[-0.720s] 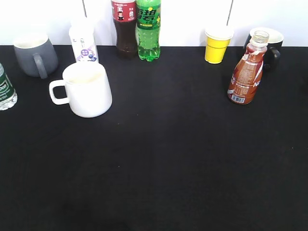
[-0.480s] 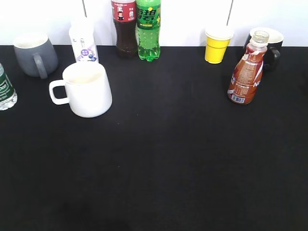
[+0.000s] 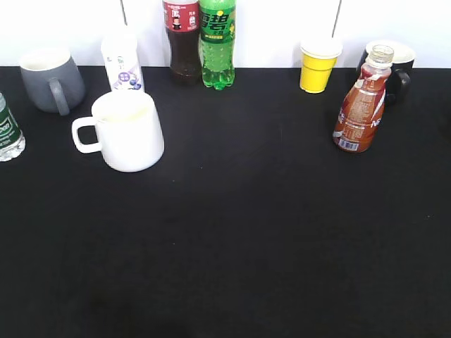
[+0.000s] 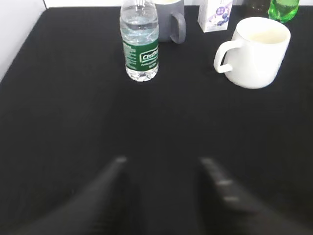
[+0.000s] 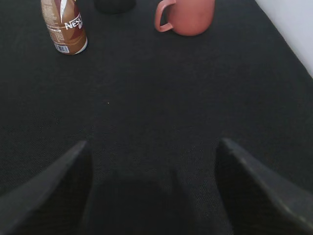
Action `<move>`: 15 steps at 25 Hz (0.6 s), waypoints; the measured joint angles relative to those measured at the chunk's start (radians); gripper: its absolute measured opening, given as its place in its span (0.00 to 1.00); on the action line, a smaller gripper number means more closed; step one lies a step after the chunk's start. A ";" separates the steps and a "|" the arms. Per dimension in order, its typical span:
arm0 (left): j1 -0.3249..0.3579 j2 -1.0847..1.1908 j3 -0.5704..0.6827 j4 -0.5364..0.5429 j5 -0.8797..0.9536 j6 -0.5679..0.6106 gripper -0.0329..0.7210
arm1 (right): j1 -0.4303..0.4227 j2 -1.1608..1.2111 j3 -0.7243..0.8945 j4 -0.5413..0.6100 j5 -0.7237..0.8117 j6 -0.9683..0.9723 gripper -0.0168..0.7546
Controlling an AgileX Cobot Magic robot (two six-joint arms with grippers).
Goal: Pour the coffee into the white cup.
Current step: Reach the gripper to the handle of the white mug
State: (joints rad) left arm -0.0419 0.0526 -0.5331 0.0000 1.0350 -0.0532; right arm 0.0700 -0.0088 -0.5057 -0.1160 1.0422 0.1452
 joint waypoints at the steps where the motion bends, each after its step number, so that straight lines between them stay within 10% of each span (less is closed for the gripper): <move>1: 0.000 0.047 -0.010 0.000 -0.046 0.000 0.69 | 0.000 0.000 0.000 0.000 0.000 0.000 0.79; 8: -0.005 0.469 -0.022 -0.027 -0.702 0.000 0.76 | 0.000 0.000 0.000 0.000 0.000 0.000 0.79; 15: -0.234 0.923 0.128 -0.047 -1.206 0.000 0.76 | 0.000 0.000 0.000 0.000 0.000 0.000 0.79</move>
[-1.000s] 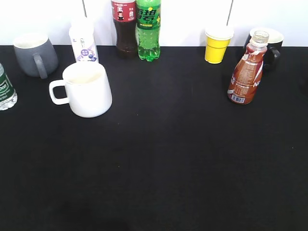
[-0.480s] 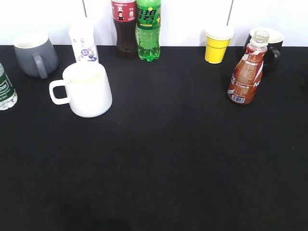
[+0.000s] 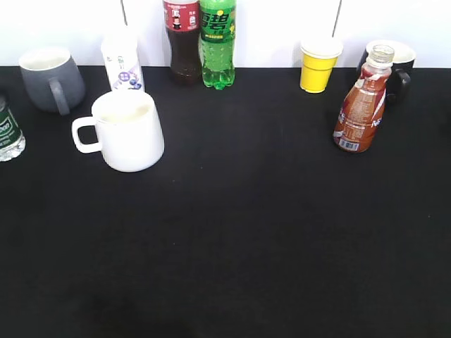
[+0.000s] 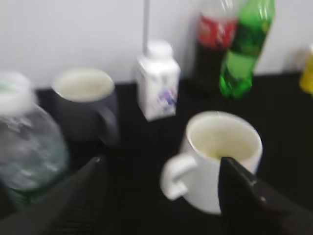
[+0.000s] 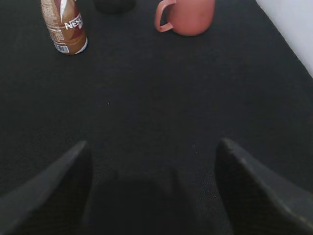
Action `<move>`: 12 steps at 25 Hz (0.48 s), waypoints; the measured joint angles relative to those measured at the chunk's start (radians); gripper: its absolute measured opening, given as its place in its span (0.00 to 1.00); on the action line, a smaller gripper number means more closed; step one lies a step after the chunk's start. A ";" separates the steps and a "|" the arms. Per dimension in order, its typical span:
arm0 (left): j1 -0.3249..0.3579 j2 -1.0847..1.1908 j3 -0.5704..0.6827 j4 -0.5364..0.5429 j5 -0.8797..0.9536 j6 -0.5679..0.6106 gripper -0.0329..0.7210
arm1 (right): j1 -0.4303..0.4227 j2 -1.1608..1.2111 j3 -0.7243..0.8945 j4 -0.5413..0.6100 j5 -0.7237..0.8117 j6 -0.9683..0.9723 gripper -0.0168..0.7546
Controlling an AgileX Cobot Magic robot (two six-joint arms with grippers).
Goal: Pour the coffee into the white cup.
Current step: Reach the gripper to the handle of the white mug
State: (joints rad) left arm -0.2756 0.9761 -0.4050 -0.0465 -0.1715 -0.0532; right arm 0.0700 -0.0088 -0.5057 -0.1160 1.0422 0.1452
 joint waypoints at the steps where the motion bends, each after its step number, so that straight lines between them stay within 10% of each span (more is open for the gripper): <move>1: -0.022 0.065 0.040 -0.006 -0.088 0.000 0.76 | 0.000 0.000 0.000 0.000 0.000 0.000 0.79; 8: -0.051 0.543 0.137 0.071 -0.792 -0.001 0.73 | 0.000 0.000 0.000 0.000 0.000 0.000 0.79; 12: -0.053 0.731 0.138 -0.036 -0.904 -0.002 0.65 | 0.000 0.000 0.000 0.000 0.000 0.000 0.79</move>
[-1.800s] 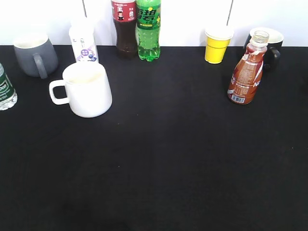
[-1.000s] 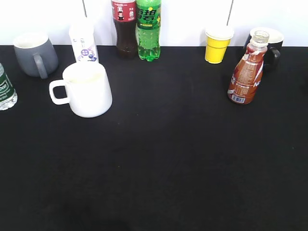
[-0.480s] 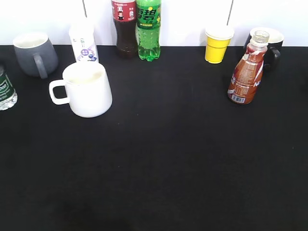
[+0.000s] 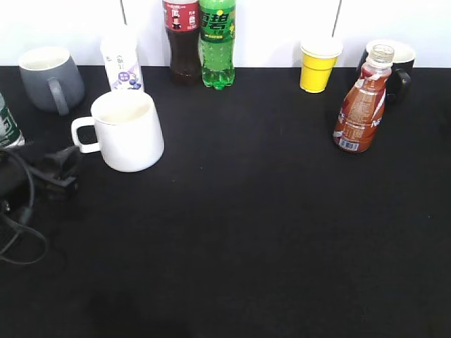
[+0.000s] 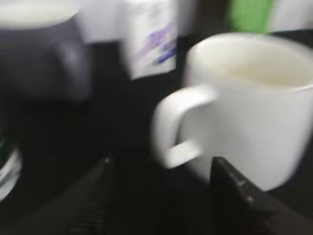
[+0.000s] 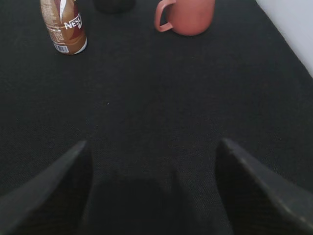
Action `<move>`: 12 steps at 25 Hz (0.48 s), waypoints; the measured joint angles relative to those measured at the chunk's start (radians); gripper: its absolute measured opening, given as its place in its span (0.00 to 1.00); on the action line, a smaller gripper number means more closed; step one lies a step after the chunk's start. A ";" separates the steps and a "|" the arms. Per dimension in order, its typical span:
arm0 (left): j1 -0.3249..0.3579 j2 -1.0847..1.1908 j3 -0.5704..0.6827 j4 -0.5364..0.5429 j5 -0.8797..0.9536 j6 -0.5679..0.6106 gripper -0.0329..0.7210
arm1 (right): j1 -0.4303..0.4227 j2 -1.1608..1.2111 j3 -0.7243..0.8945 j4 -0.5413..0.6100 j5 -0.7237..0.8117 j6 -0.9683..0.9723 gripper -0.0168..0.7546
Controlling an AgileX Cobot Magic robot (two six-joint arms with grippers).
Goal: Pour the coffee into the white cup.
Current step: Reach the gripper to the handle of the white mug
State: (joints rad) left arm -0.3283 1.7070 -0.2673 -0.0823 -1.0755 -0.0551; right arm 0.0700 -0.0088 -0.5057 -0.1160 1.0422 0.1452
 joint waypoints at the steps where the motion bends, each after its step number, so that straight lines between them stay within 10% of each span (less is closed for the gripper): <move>1: 0.000 0.029 -0.011 -0.005 -0.012 0.000 0.65 | 0.000 0.000 0.000 0.000 0.000 0.000 0.79; 12: 0.030 0.154 -0.177 -0.001 -0.022 0.000 0.65 | 0.000 0.000 0.000 0.000 0.000 0.000 0.79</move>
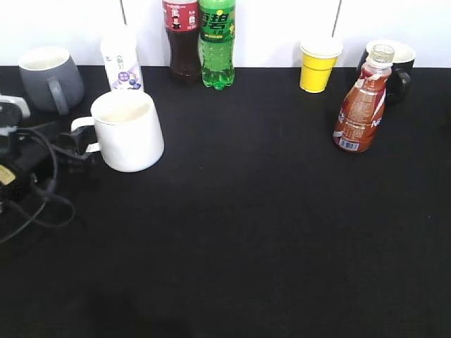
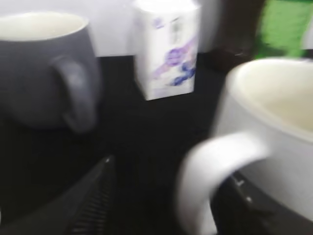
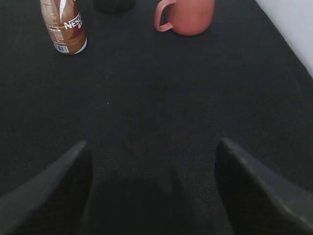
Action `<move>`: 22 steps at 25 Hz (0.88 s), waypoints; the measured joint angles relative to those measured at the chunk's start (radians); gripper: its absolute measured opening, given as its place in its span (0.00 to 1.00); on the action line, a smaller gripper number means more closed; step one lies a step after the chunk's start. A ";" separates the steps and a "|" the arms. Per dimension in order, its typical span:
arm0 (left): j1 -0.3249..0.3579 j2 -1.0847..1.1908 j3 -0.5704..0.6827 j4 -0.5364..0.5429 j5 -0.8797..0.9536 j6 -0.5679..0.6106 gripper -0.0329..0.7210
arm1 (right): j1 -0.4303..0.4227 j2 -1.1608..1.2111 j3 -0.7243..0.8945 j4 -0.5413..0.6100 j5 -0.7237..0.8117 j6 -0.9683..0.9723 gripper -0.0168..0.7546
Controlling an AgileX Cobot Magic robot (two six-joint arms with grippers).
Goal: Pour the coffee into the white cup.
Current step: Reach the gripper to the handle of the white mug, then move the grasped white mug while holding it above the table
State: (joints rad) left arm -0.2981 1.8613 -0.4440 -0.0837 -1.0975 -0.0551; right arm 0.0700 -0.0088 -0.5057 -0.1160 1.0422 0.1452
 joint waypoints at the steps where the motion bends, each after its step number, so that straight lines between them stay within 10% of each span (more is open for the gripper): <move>1: 0.005 0.023 -0.018 0.015 0.004 0.000 0.65 | 0.000 0.000 0.000 0.000 0.000 0.000 0.79; 4: 0.033 0.109 -0.125 0.059 -0.005 -0.001 0.58 | 0.000 0.000 0.000 0.000 0.000 0.000 0.79; 8: 0.042 0.166 -0.185 0.127 -0.056 -0.003 0.12 | 0.000 0.000 0.000 0.000 0.000 0.000 0.79; 22: -0.018 -0.025 -0.230 0.651 0.027 -0.216 0.12 | 0.000 0.000 0.000 0.000 0.000 0.000 0.79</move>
State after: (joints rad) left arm -0.3165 1.8368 -0.6738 0.5673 -1.0701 -0.2711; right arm 0.0700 -0.0088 -0.5057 -0.1157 1.0422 0.1452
